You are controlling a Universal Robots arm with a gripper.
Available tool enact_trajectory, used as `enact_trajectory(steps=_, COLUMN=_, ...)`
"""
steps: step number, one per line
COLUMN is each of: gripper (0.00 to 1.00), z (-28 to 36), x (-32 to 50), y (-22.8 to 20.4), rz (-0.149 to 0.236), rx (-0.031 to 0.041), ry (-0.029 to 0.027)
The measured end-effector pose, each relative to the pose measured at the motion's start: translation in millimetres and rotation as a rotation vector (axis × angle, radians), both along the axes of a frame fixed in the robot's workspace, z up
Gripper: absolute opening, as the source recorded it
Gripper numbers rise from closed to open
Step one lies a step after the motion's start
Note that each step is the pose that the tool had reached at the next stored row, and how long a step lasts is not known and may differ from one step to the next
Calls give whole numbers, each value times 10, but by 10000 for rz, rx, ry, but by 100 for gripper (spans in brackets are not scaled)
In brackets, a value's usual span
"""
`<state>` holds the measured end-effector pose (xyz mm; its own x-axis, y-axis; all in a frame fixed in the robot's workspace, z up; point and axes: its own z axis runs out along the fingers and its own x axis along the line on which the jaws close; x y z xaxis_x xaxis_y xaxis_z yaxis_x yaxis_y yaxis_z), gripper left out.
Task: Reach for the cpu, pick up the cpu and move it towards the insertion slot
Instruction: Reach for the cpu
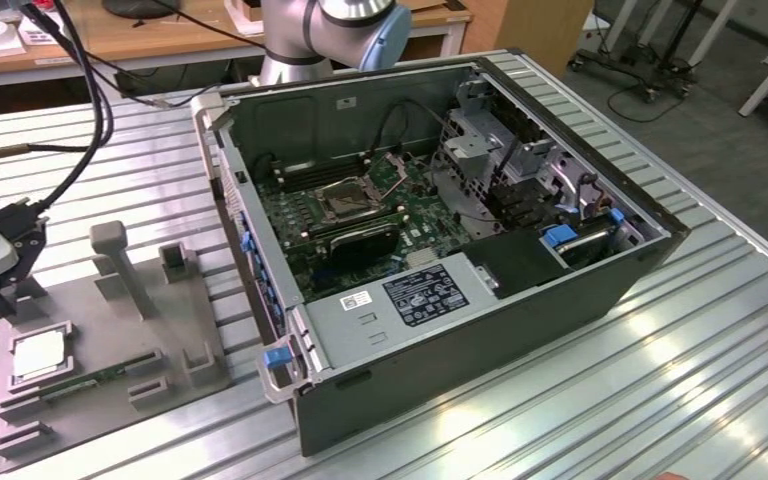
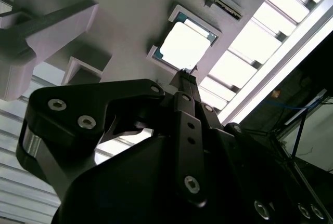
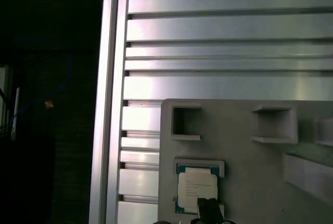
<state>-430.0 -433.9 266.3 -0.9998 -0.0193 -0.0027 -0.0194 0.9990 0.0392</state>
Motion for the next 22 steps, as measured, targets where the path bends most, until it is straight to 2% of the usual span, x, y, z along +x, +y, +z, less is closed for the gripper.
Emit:
enact_trajectory(steps=9, gripper=10, z=-76, x=-11, y=-32, rz=-1, rx=1, ry=-1)
enact_trajectory(steps=16, gripper=10, z=-84, x=-12, y=-34, rz=0, rx=0, ry=0)
enact_trajectory(steps=22, gripper=10, z=-122, x=-14, y=-35, rz=0, rx=1, ry=0)
